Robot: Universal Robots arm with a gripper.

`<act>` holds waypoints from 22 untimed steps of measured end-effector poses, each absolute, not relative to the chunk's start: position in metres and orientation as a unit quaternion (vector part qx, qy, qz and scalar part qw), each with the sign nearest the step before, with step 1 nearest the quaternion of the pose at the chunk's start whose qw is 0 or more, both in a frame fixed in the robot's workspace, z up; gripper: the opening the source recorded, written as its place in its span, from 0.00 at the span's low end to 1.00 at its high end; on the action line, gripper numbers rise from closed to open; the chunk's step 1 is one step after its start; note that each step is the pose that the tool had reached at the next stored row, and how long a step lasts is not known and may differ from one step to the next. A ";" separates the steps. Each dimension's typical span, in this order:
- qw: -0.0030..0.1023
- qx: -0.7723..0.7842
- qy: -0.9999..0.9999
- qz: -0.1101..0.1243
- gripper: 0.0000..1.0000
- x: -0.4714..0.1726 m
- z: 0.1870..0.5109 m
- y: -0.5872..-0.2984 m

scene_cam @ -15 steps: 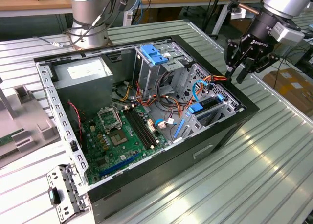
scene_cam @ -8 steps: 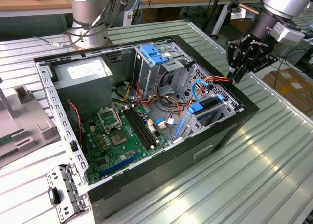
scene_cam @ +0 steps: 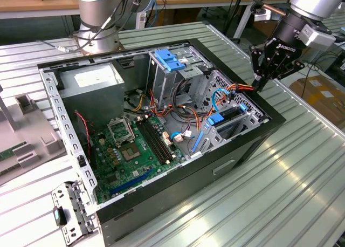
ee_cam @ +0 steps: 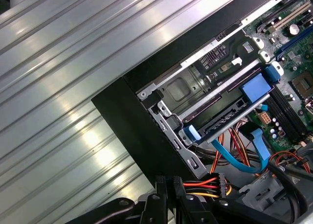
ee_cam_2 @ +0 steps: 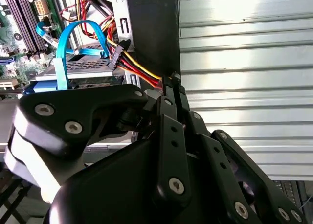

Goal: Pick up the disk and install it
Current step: 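Insert the first disk wire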

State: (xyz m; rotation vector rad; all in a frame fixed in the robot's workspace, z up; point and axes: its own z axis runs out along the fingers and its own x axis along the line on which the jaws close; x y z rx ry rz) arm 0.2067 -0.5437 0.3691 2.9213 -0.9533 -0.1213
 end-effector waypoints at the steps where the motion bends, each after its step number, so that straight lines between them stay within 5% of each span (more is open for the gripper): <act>1: 0.033 0.949 -0.310 -0.039 0.16 0.207 0.369 -0.544; 22: 0.028 0.950 -0.310 -0.040 0.16 0.151 0.365 -0.546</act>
